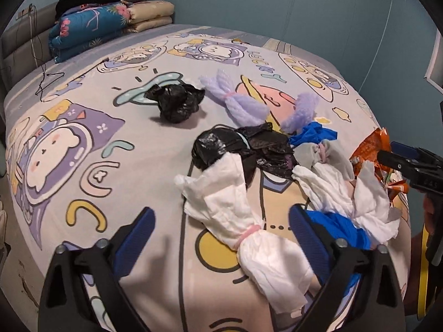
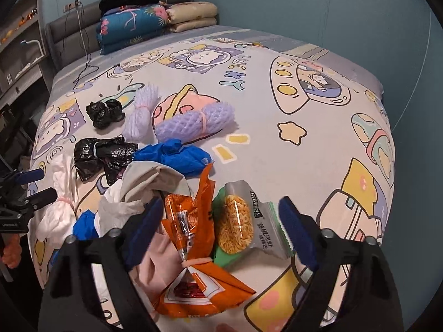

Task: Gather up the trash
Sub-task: 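Grasp orange snack wrapper with right tool while left tool grasps white tissue, then carry wrapper and tissue to the yellow bin and open both tools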

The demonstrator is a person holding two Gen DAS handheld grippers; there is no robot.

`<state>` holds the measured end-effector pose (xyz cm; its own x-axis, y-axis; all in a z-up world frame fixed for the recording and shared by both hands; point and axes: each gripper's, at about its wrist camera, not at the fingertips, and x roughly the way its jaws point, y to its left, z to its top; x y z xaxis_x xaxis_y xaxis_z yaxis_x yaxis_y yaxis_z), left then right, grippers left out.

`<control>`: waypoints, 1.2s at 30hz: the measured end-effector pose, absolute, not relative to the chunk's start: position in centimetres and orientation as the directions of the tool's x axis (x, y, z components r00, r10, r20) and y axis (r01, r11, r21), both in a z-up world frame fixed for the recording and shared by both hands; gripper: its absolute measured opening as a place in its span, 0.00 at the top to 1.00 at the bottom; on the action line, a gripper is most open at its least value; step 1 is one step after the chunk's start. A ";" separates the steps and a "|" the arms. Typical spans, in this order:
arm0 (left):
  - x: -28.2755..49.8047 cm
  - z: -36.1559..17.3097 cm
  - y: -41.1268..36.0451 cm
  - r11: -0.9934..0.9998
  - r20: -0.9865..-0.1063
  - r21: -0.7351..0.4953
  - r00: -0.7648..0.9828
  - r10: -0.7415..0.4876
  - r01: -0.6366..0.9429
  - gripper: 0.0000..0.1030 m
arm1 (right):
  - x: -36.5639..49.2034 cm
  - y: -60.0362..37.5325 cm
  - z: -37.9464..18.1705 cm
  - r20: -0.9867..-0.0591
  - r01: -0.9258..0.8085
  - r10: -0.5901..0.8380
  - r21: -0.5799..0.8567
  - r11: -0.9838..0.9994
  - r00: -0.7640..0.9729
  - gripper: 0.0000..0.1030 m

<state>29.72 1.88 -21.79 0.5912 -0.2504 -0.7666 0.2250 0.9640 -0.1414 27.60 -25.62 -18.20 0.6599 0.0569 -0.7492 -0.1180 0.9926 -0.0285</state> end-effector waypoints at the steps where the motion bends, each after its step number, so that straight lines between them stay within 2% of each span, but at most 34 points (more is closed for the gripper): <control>1: 29.8 -21.9 1.7 0.962 -0.769 -0.144 0.586 -0.256 0.232 0.17 | 27.5 -25.4 -18.3 -0.747 -0.127 0.058 -0.035 0.991 0.662 0.22; 4: 30.0 -22.3 1.2 0.957 -0.775 -0.152 0.572 -0.270 0.246 0.25 | 27.5 -25.1 -18.7 -0.757 -0.143 0.065 -0.038 0.989 0.650 0.28; 7: 30.0 -22.6 0.7 0.953 -0.781 -0.164 0.557 -0.283 0.255 0.38 | 27.8 -24.9 -19.2 -0.772 -0.153 0.067 -0.039 0.987 0.632 0.37; 9: 30.2 -22.9 0.3 0.951 -0.788 -0.166 0.546 -0.286 0.260 0.47 | 28.1 -24.9 -19.5 -0.782 -0.152 0.068 -0.034 0.988 0.620 0.49; 10: 30.2 -23.1 0.1 0.951 -0.792 -0.163 0.540 -0.284 0.262 0.52 | 28.3 -25.1 -19.6 -0.786 -0.146 0.073 -0.023 0.989 0.614 0.51; 12: 30.4 -23.4 -0.2 0.953 -0.801 -0.154 0.531 -0.275 0.260 0.61 | 28.5 -25.3 -19.6 -0.793 -0.141 0.088 0.003 0.990 0.602 0.66; 14: 30.5 -23.6 0.1 0.957 -0.805 -0.155 0.530 -0.267 0.247 0.71 | 28.7 -25.7 -19.5 -0.801 -0.132 0.103 0.030 0.991 0.589 0.73; 17: 30.6 -23.6 0.5 0.955 -0.803 -0.179 0.526 -0.281 0.237 0.77 | 28.5 -26.1 -19.4 -0.804 -0.129 0.138 0.077 0.989 0.578 0.79; 22: 30.2 -23.1 0.9 0.950 -0.788 -0.197 0.538 -0.299 0.241 0.82 | 27.8 -26.5 -18.6 -0.782 -0.115 0.166 0.122 0.986 0.601 0.83; 36: 26.5 -16.7 3.1 0.943 -0.671 -0.210 0.664 -0.331 0.258 0.82 | 21.8 -28.3 -11.0 -0.630 -0.104 0.205 0.194 0.976 0.749 0.84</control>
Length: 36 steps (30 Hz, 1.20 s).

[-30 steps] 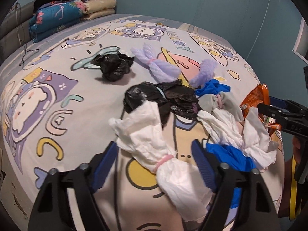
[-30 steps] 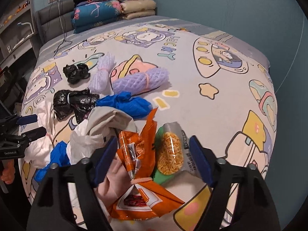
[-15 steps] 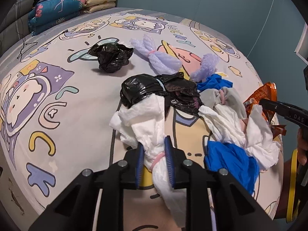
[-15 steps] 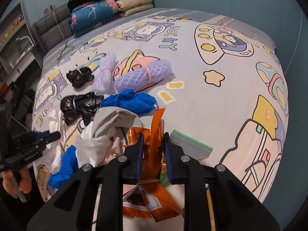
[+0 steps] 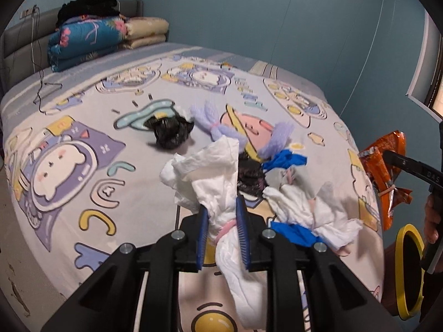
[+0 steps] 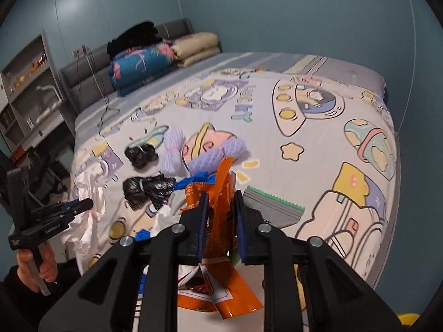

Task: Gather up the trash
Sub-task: 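Carry wrapper and tissue to the yellow bin and open both tools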

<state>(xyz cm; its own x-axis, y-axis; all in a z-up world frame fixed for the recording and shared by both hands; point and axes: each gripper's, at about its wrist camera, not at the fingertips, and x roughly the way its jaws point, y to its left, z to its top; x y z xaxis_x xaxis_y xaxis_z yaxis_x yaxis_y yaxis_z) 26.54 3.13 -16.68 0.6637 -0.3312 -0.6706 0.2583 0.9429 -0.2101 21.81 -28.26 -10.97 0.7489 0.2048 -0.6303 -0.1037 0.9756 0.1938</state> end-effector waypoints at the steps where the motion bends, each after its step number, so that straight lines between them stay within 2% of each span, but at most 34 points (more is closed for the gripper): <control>1: 26.1 -16.2 3.0 0.942 -0.663 -0.210 0.669 -0.334 0.262 0.82 | 21.4 -28.5 -10.6 -0.624 -0.100 0.210 0.206 0.973 0.753 0.84; 9: 22.4 -12.5 0.5 0.920 -0.606 -0.197 0.696 -0.386 0.338 0.82 | 14.5 -31.1 -7.4 -0.555 -0.071 0.201 0.246 0.967 0.807 0.83; 15: 19.8 -9.9 -4.2 0.877 -0.570 -0.177 0.680 -0.462 0.447 0.82 | 7.7 -34.2 -5.9 -0.509 0.002 0.115 0.223 0.975 0.853 0.83; 27: 15.9 -7.5 -18.3 0.699 -0.564 -0.143 0.523 -0.639 0.701 0.82 | -3.3 -40.6 -5.2 -0.426 0.279 -0.192 0.152 0.948 0.884 0.83; 36: 13.3 -7.7 -28.1 0.572 -0.616 -0.102 0.399 -0.679 0.814 0.82 | -9.4 -44.5 -5.9 -0.376 0.459 -0.372 0.173 0.872 0.849 0.83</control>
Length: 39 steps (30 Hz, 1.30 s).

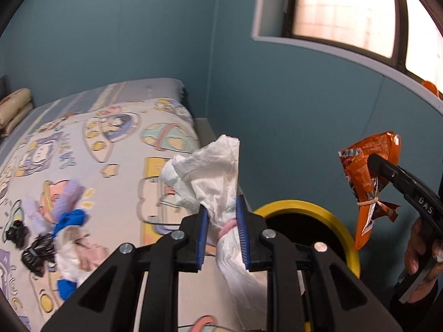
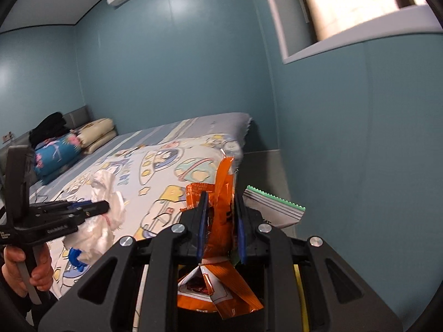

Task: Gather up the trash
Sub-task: 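Carry wrapper and tissue to the yellow bin and open both tools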

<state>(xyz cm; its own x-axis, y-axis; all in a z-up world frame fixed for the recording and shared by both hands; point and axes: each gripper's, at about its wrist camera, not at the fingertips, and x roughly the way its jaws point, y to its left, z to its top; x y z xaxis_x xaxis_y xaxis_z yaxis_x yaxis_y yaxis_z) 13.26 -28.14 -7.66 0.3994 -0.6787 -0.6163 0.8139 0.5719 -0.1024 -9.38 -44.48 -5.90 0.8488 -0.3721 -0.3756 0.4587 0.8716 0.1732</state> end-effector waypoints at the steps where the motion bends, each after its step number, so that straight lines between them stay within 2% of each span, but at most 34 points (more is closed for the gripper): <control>1: 12.8 -7.8 -28.7 0.568 -0.618 -0.102 0.395 -0.679 0.817 0.82 | -9.8 -44.7 -6.0 -0.375 0.469 -0.383 0.170 0.867 0.844 0.83; 10: 10.6 -11.2 -30.0 0.548 -0.641 -0.151 0.341 -0.688 0.823 0.82 | -9.6 -44.0 -7.1 -0.403 0.498 -0.430 0.074 0.864 0.807 0.83; 14: 10.1 -12.5 -30.5 0.522 -0.653 -0.159 0.307 -0.692 0.838 0.82 | -9.8 -43.8 -8.2 -0.424 0.504 -0.429 0.076 0.861 0.797 0.83; 20: 9.7 -15.3 -31.2 0.492 -0.681 -0.179 0.253 -0.687 0.852 0.82 | -8.1 -44.3 -11.0 -0.518 0.500 -0.403 0.055 0.864 0.755 0.83; 30: 8.6 -17.3 -32.2 0.446 -0.701 -0.194 0.195 -0.686 0.874 0.81 | -7.2 -44.6 -12.0 -0.555 0.505 -0.394 0.055 0.862 0.733 0.82; 31: 8.5 -17.3 -32.1 0.442 -0.700 -0.201 0.188 -0.689 0.874 0.79 | -7.1 -44.6 -12.0 -0.553 0.500 -0.387 0.062 0.864 0.737 0.82; 33: 8.5 -17.3 -32.0 0.446 -0.696 -0.209 0.189 -0.693 0.870 0.67 | -7.1 -44.5 -11.9 -0.549 0.495 -0.382 0.068 0.866 0.743 0.77; 34: 8.6 -17.2 -31.8 0.451 -0.691 -0.211 0.194 -0.696 0.867 0.54 | -7.2 -44.5 -11.8 -0.545 0.497 -0.383 0.071 0.865 0.746 0.74; 35: 8.7 -17.1 -31.6 0.457 -0.686 -0.210 0.204 -0.699 0.864 0.45 | -7.2 -44.5 -11.7 -0.540 0.503 -0.391 0.070 0.862 0.745 0.70; 39: 8.9 -15.7 -30.3 0.469 -0.645 -0.235 0.224 -0.731 0.852 0.33 | -7.4 -44.8 -11.3 -0.534 0.533 -0.420 0.070 0.843 0.734 0.70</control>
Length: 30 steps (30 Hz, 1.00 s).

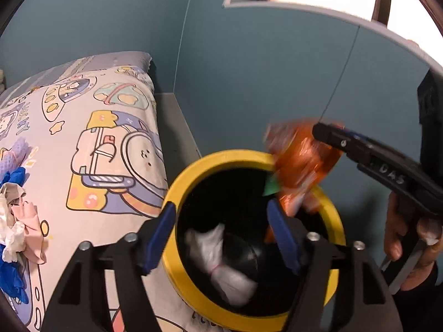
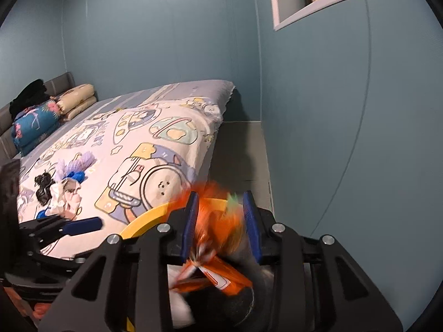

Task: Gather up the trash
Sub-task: 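Carry wrapper and tissue to the yellow bin and open both tools, then grasp black plastic bag with left tool while right tool grasps white tissue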

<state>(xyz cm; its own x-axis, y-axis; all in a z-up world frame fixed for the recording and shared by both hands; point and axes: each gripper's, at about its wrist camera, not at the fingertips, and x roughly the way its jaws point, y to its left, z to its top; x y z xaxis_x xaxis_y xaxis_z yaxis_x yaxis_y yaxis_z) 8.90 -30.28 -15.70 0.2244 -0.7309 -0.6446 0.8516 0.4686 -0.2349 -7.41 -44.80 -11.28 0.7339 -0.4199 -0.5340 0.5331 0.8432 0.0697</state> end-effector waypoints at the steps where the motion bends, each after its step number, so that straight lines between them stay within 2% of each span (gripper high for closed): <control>1: 9.2 -15.3 -29.9 0.472 -0.633 -0.243 0.231 -0.739 0.847 0.32 | -7.5 -44.9 -11.1 -0.530 0.541 -0.427 0.073 0.838 0.733 0.70; 8: 10.8 -12.9 -26.9 0.525 -0.580 -0.231 0.318 -0.750 0.819 0.27 | -7.8 -44.2 -9.3 -0.468 0.540 -0.448 0.075 0.838 0.762 0.69; 12: 12.2 -11.4 -24.0 0.599 -0.547 -0.186 0.425 -0.722 0.778 0.18 | -6.9 -42.5 -8.3 -0.424 0.496 -0.423 0.075 0.865 0.801 0.57; 14: 13.1 -10.7 -22.5 0.624 -0.528 -0.185 0.459 -0.715 0.759 0.14 | -6.0 -41.2 -7.9 -0.408 0.466 -0.404 0.061 0.883 0.819 0.56; 17: 15.0 -9.6 -19.3 0.676 -0.501 -0.194 0.521 -0.691 0.711 0.09 | -4.6 -39.5 -7.3 -0.388 0.421 -0.370 0.051 0.906 0.844 0.48; 19: 16.1 -9.4 -17.6 0.705 -0.495 -0.196 0.552 -0.671 0.681 0.09 | -3.2 -38.2 -7.1 -0.382 0.387 -0.342 0.046 0.921 0.859 0.45; 30: 22.0 -10.2 -6.1 0.861 -0.512 -0.176 0.702 -0.494 0.477 0.08 | 5.5 -30.2 -8.4 -0.402 0.132 -0.114 0.018 0.991 0.908 0.44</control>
